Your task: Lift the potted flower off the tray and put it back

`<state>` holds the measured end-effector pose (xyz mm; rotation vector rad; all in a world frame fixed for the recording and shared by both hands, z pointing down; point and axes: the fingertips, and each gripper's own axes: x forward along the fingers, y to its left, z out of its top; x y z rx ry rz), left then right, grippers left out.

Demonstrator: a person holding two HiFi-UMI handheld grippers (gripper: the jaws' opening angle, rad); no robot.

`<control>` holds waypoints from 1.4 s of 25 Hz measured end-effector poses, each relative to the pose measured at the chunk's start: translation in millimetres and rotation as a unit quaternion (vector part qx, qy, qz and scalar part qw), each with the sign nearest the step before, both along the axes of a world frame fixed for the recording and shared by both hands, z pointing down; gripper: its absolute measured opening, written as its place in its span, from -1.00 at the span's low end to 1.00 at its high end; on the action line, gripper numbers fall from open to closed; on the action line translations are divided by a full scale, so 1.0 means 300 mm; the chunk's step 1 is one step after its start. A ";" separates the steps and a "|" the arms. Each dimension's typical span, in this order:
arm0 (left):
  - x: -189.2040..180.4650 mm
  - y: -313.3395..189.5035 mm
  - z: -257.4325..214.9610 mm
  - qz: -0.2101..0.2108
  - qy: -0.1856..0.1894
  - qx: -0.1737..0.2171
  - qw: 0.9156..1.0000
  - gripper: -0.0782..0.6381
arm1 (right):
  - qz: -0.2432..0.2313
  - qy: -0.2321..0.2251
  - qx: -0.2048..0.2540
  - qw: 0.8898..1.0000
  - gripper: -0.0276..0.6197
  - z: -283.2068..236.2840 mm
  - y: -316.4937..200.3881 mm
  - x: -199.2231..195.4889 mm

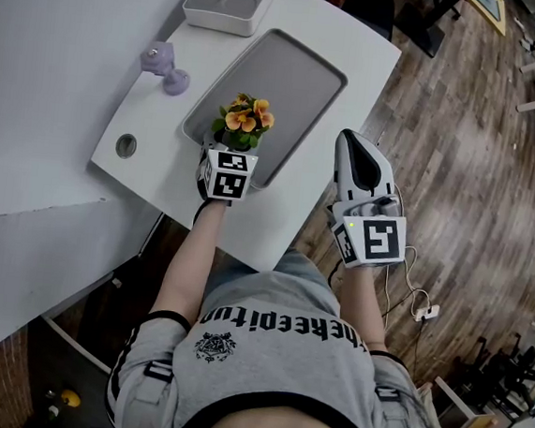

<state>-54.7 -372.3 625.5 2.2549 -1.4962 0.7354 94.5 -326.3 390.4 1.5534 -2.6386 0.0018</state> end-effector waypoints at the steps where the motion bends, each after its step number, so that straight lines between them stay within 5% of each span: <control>1: 0.000 0.001 0.003 0.001 -0.002 -0.001 1.000 0.17 | -0.001 0.000 0.000 1.000 -0.91 0.000 -0.001 -0.001; 31: -0.017 0.149 -0.063 0.020 0.007 -0.005 1.000 0.16 | 0.007 -0.014 0.026 1.000 -0.91 -0.083 0.144 -0.005; 35: -0.040 0.198 -0.107 0.017 0.012 0.000 1.000 -0.18 | 0.010 -0.019 0.033 0.999 -0.91 -0.113 0.187 -0.029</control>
